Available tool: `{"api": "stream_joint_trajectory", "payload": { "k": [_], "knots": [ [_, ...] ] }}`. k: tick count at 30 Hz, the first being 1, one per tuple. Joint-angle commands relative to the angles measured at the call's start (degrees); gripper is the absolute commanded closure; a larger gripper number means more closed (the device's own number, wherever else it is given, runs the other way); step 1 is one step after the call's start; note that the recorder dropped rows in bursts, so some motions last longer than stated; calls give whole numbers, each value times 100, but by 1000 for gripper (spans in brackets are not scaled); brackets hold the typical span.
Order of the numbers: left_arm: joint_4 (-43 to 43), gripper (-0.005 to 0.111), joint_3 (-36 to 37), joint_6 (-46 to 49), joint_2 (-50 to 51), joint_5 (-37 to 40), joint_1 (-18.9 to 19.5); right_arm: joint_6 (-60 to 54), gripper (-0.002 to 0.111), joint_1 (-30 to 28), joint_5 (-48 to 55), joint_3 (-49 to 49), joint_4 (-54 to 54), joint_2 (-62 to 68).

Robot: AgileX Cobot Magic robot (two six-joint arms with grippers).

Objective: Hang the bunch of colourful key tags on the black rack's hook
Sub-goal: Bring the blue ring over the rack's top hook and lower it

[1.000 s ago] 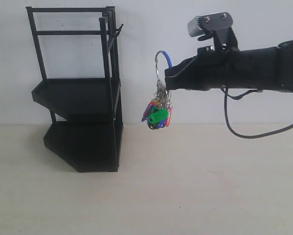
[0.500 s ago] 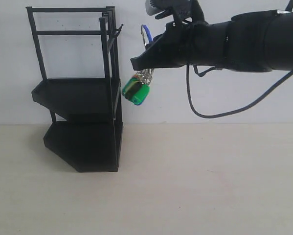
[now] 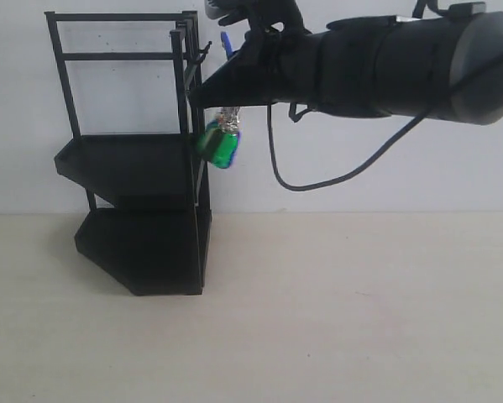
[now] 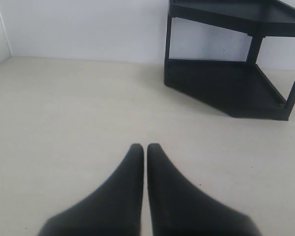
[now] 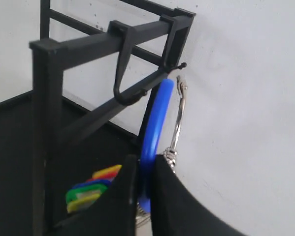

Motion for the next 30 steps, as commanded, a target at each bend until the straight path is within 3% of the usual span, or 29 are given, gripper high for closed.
{"api": "stream_joint_trajectory", "payload": {
  "k": [1, 30],
  "knots": [
    [-11, 102, -14, 2, 20, -64, 19, 13, 109, 128, -88, -242, -9, 55],
    [-11, 102, -14, 2, 20, -64, 19, 186, 109, 321, 56, -232, -9, 168]
  ]
}}
